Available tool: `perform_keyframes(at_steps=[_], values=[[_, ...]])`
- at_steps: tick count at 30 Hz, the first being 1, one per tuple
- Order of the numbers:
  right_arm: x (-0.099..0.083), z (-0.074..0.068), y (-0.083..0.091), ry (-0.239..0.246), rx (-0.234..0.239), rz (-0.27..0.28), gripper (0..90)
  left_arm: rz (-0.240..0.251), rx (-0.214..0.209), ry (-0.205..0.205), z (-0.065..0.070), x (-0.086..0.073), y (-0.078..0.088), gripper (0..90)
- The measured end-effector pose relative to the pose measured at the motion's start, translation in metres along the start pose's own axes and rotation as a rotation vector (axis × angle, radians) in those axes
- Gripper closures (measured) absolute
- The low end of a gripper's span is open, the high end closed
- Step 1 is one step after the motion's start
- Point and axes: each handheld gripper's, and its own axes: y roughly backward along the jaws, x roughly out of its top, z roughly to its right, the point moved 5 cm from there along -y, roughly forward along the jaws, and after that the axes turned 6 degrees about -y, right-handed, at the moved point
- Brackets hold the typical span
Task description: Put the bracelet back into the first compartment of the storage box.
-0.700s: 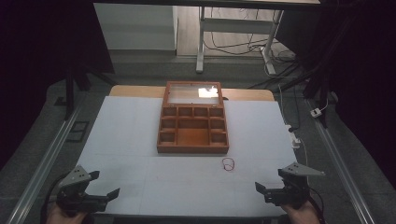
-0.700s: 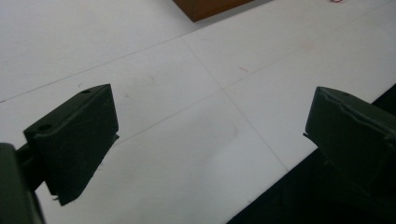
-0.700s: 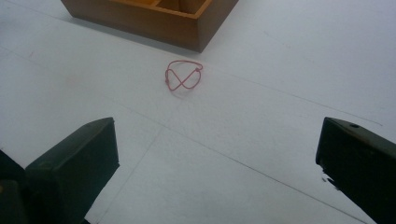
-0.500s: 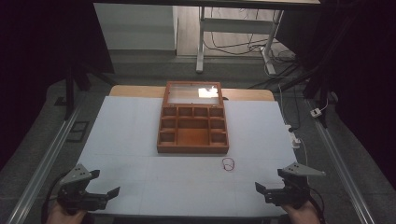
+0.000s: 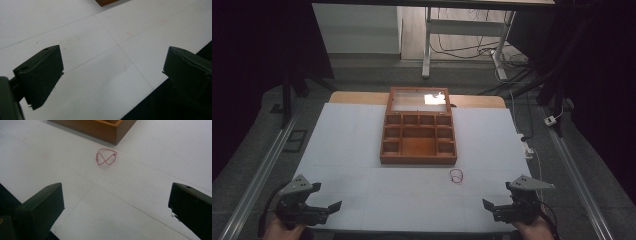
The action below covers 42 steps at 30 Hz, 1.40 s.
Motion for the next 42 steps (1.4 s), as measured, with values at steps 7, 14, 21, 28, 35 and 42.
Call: perform_keyframes(at_steps=[7,14,21,28,35,42], values=[[0.0,-0.001,-0.001,0.0,-0.027,-0.015,0.0,-0.002,-0.013,0.001,-0.001,0.001,0.0,3.0],[0.003,-0.009,-0.003,0.016,-0.002,-0.003,0.0,-0.005,-0.017,-0.005,0.0,0.001,-0.001,3.0],[0.004,-0.011,-0.007,0.036,0.009,0.0,0.0,-0.005,-0.023,0.002,-0.001,0.001,-0.001,3.0],[0.006,-0.018,-0.012,0.063,0.035,-0.017,0.0,-0.004,-0.021,0.007,-0.001,-0.001,0.0,2.9],[0.009,-0.024,-0.02,0.079,0.055,-0.033,0.0,-0.004,-0.019,0.015,-0.001,-0.002,0.001,3.0],[0.012,-0.03,-0.029,0.09,0.074,-0.051,0.0,-0.004,-0.021,0.016,-0.001,-0.001,0.001,3.0]])
